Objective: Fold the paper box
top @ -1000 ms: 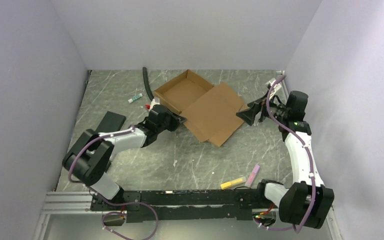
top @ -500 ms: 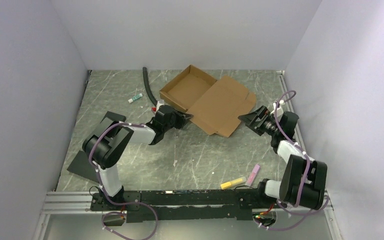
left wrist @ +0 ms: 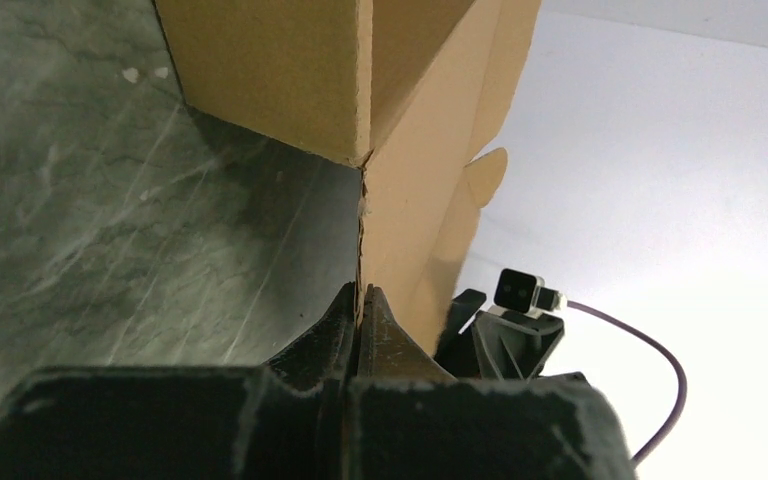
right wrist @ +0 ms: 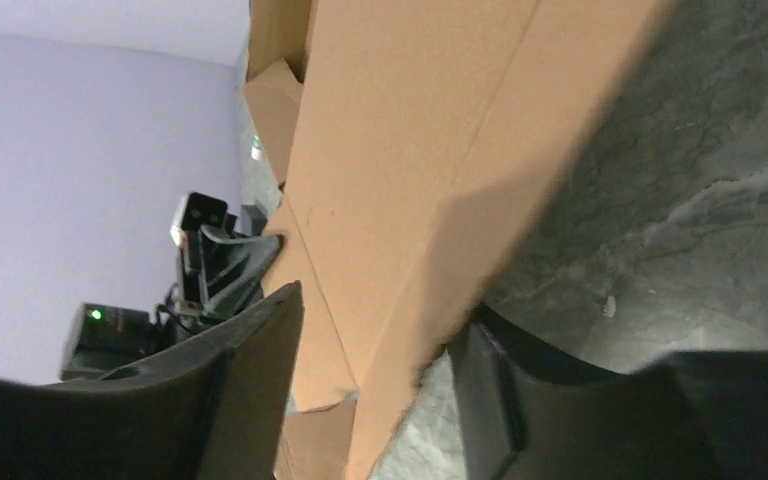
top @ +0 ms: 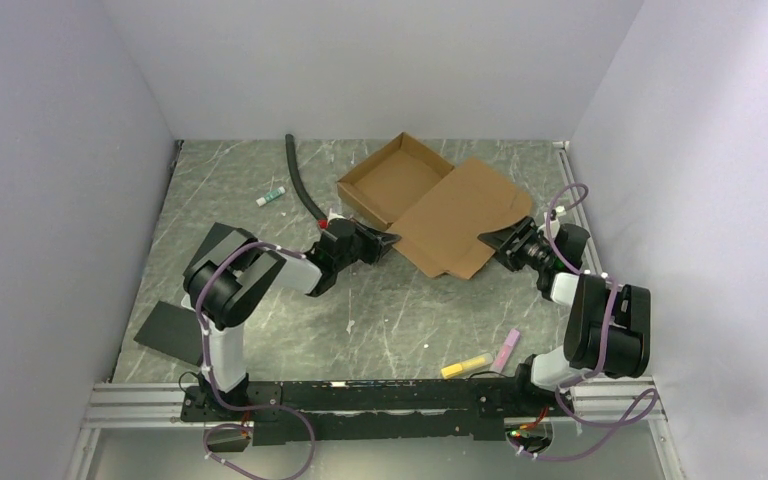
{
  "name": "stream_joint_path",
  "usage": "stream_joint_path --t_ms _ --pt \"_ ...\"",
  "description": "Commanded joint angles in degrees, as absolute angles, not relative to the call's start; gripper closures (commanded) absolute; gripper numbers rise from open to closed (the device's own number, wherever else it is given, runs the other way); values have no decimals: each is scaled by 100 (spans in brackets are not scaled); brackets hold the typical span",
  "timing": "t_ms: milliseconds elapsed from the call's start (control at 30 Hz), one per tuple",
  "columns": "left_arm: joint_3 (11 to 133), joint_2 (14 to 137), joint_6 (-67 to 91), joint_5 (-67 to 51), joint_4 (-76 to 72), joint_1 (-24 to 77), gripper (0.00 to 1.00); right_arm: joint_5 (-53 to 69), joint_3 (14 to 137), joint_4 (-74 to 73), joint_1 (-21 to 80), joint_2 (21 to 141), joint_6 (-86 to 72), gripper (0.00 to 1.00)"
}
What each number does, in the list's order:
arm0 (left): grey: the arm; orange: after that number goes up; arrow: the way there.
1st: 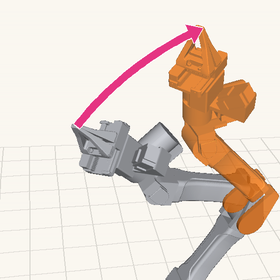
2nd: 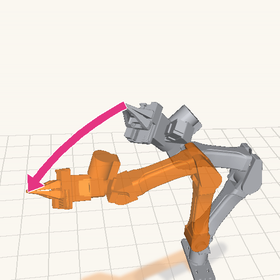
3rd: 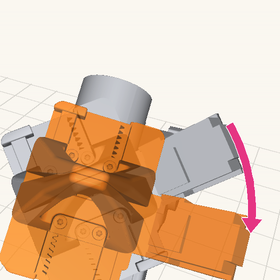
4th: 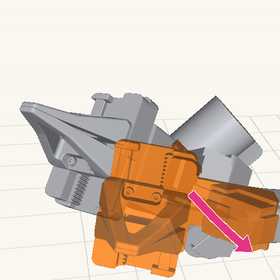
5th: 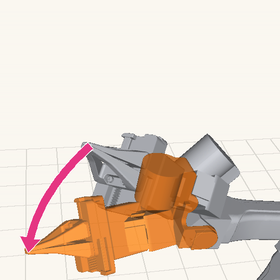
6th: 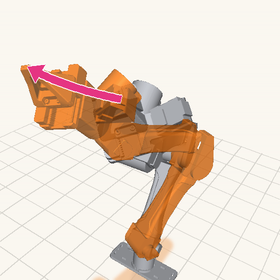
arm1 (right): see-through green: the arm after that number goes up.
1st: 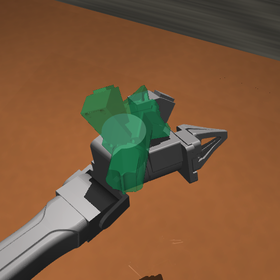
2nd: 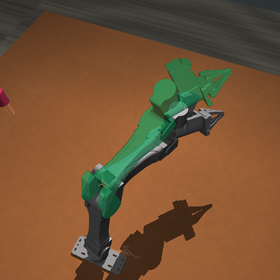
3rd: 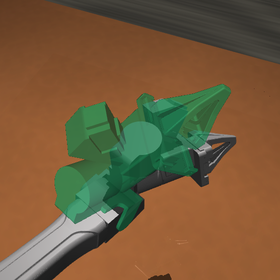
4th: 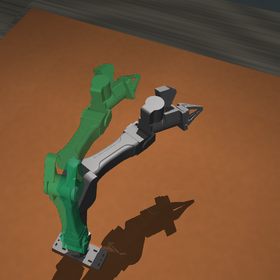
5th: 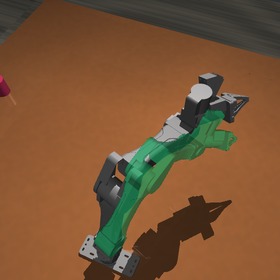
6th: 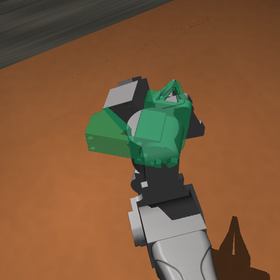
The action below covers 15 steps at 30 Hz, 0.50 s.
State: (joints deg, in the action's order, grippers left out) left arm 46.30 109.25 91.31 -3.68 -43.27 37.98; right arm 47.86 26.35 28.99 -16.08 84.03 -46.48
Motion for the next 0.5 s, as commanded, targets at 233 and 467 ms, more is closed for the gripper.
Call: stream_joint_path --t_ms 233,467 --pt "4550 10939 8858 -778 -5003 3896 92 3998 3003 2425 -1697 7884 -4031 100" --pt "3967 10361 7774 -1274 -5281 3634 46 4005 3322 1517 -1862 7504 -3294 100"
